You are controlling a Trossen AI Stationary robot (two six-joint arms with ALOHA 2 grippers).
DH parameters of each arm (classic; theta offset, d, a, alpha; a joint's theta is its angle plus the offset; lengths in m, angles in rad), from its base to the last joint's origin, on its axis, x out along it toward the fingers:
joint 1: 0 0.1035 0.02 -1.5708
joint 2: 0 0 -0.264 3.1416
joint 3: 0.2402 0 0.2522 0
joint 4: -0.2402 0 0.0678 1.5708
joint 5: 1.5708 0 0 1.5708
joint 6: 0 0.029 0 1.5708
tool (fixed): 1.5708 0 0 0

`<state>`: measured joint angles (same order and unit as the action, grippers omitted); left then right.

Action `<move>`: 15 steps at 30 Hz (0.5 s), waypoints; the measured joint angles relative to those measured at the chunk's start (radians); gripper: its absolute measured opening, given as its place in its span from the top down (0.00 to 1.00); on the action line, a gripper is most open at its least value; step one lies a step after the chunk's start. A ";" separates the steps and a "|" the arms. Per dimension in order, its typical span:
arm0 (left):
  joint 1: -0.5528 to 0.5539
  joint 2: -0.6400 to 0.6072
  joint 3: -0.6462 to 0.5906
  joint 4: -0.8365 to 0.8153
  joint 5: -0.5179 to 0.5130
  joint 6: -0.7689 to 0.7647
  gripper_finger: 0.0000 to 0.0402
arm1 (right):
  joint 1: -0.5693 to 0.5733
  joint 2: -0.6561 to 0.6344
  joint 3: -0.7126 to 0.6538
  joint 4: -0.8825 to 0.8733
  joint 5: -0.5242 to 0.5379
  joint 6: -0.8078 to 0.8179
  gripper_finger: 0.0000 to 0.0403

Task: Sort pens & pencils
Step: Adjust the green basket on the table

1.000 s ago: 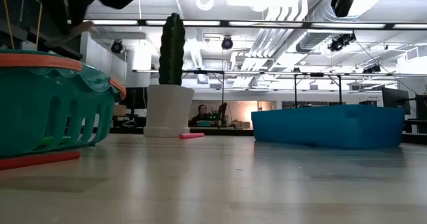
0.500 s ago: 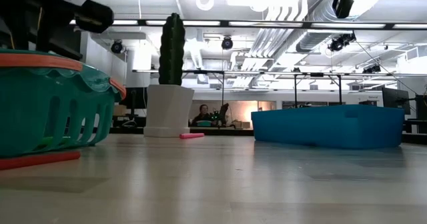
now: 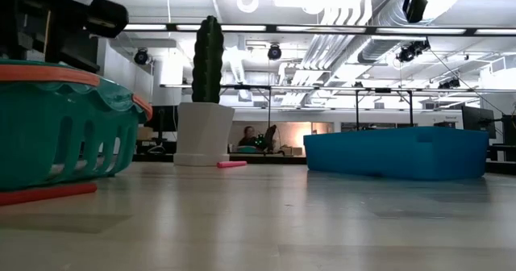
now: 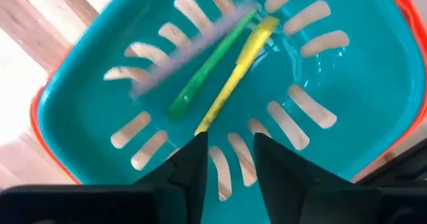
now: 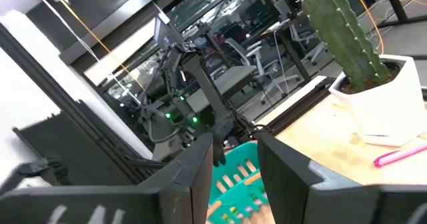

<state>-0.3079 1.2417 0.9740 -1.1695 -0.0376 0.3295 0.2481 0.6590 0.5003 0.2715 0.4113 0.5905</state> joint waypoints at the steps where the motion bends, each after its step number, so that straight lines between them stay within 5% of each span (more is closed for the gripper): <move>1: 0.000 -0.010 -0.006 -0.004 -0.007 -0.011 0.72 | 0.000 0.000 0.000 0.002 0.002 0.011 0.73; 15: 0.000 -0.297 -0.008 0.244 -0.331 -0.417 0.71 | 0.000 0.035 0.000 0.112 0.027 0.060 0.73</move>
<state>-0.3077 0.9445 0.9665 -0.9256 -0.3689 -0.0877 0.2481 0.6937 0.5003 0.3837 0.4379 0.6509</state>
